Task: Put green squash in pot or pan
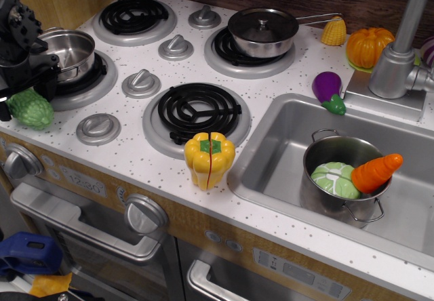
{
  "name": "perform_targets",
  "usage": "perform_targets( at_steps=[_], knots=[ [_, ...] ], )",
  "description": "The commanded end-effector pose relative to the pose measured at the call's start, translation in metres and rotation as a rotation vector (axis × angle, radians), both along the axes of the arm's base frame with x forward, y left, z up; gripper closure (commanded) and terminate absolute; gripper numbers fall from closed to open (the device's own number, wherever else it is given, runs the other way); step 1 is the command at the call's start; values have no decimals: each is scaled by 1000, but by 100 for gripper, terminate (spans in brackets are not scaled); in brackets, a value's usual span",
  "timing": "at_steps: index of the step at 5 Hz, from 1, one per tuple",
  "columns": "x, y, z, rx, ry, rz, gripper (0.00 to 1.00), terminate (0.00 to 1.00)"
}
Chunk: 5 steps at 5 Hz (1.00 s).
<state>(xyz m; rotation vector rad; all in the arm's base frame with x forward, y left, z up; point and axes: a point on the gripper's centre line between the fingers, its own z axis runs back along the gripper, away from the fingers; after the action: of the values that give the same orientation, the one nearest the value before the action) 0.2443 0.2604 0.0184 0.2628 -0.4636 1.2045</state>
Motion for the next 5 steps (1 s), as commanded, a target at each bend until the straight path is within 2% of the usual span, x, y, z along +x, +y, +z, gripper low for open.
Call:
perform_targets(
  at_steps=[1,3,4,5],
  knots=[
    [-4,4,13,30,-8,10,100,0],
    [-10,5,75,72,159,12,100,0],
    [10,14,93,160,149,15,100,0],
    [43,31,96,225,91,-33,100,0]
  ],
)
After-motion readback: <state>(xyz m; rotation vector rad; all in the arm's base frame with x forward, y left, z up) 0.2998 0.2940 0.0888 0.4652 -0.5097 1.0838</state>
